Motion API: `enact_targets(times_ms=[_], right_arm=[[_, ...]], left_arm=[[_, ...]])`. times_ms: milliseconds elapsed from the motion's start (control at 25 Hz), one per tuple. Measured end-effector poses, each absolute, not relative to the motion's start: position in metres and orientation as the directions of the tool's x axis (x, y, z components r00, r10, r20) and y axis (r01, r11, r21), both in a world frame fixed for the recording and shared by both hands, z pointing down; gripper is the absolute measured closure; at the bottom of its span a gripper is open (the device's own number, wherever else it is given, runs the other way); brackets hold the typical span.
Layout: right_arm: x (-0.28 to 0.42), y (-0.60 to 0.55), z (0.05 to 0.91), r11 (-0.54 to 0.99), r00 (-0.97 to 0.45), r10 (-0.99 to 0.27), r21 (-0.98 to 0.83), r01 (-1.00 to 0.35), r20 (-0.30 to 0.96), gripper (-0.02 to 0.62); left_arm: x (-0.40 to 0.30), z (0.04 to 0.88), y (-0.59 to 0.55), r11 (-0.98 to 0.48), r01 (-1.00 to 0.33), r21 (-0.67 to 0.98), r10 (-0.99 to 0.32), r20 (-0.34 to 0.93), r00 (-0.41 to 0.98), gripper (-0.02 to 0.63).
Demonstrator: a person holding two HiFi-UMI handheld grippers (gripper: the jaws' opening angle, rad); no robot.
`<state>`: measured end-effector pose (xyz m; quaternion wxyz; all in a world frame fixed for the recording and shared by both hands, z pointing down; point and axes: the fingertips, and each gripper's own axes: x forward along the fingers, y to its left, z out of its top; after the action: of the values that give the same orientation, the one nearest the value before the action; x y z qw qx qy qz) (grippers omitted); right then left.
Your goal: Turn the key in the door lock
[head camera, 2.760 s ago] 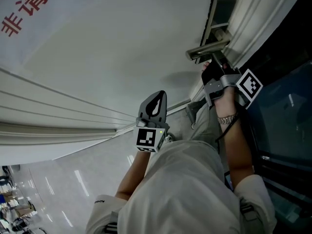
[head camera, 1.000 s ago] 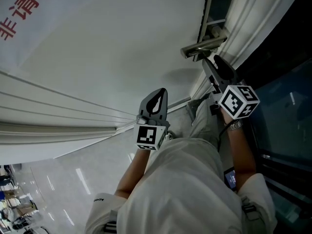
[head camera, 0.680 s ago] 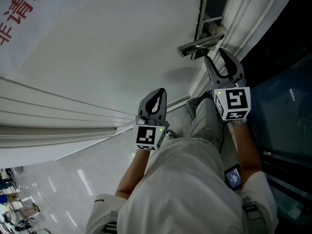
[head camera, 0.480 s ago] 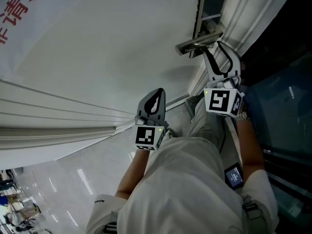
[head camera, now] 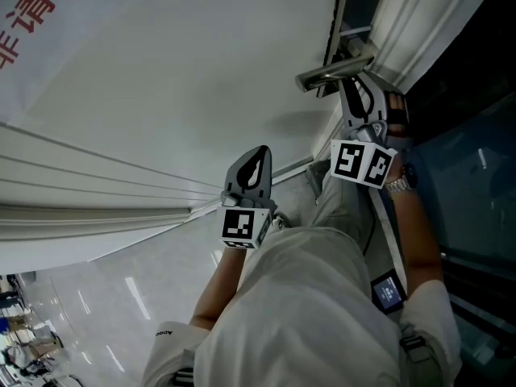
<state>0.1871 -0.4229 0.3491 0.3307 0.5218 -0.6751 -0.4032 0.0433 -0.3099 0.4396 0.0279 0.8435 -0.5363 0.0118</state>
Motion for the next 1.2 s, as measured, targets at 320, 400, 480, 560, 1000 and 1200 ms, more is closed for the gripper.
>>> enact_targets(times_ms=[320, 400, 480, 560, 1000, 1200], right_arm=[[0.1876, -0.4266, 0.3513, 0.131, -0.229, -0.973, 0.862, -0.489, 0.018, 0.577], [0.1877, -0.4268, 0.351, 0.134, -0.231, -0.973, 0.85, -0.51, 0.014, 0.578], [0.1876, -0.4271, 0.3505, 0.146, -0.236, -0.972, 0.827, -0.542, 0.017, 0.578], [0.1882, -0.4276, 0.3499, 0.167, -0.245, -0.969, 0.794, -0.585, 0.023, 0.578], [0.1922, -0.4295, 0.3433, 0.32, -0.321, -0.945, 0.386, -0.865, 0.066, 0.581], [0.1956, -0.4304, 0.3436, 0.352, -0.348, -0.936, 0.215, -0.911, 0.057, 0.582]], left_arm=[[0.0396, 0.4398, -0.3104, -0.41, -0.912, 0.035, -0.91, 0.052, 0.411, 0.597], [0.0399, 0.44, -0.3108, -0.411, -0.911, 0.034, -0.91, 0.052, 0.412, 0.597], [0.0399, 0.4406, -0.3112, -0.41, -0.911, 0.034, -0.91, 0.054, 0.412, 0.597], [0.0404, 0.4414, -0.3115, -0.411, -0.911, 0.034, -0.909, 0.056, 0.413, 0.597], [0.0402, 0.4418, -0.309, -0.418, -0.908, 0.031, -0.906, 0.058, 0.419, 0.597], [0.0405, 0.4428, -0.3085, -0.419, -0.907, 0.029, -0.905, 0.064, 0.42, 0.597]])
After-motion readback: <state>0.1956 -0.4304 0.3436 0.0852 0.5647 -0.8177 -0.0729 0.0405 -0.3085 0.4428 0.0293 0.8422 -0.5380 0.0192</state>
